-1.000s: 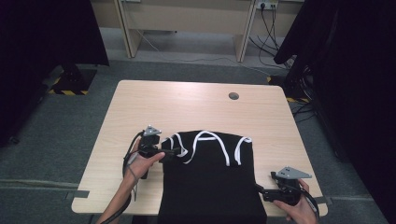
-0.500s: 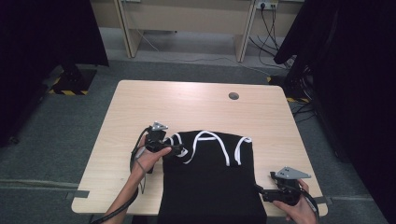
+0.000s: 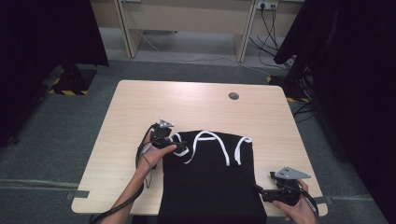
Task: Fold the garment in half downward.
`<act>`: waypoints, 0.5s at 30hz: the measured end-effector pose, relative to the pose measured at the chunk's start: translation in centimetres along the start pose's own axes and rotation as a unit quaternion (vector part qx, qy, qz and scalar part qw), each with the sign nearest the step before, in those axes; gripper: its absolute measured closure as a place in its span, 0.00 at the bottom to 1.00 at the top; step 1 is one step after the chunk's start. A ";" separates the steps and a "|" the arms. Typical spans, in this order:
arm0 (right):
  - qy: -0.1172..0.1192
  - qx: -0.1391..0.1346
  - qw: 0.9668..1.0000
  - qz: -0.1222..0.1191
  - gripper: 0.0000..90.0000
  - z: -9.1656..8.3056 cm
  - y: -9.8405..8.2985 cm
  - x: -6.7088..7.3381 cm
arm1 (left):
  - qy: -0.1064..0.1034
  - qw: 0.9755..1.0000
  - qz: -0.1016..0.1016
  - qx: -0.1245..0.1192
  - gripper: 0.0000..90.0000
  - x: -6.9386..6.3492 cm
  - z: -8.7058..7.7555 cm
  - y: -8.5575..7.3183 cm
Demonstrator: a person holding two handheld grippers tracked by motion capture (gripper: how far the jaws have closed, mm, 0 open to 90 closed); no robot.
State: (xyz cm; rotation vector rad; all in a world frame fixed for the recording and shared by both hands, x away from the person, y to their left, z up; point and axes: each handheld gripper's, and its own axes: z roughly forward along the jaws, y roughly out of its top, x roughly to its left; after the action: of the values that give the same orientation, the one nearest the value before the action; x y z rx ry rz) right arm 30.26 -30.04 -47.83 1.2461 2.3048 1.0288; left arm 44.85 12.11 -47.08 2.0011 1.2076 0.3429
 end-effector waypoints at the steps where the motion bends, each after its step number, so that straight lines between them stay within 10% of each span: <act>1: 0.000 0.000 1.000 -0.001 0.17 0.0 0.0 0.0 | 0.002 1.000 0.002 0.000 0.07 0.0 0.1 0.1; 15: 0.000 0.001 1.000 -0.002 0.17 0.0 0.0 0.1 | -0.009 0.998 0.058 -0.002 0.55 -1.3 0.6 -0.4</act>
State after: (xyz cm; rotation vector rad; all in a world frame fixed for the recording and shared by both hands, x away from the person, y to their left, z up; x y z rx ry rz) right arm 30.21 -30.02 -47.84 1.2407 2.3074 1.0250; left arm 44.24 10.84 -47.62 2.0711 1.0825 0.3837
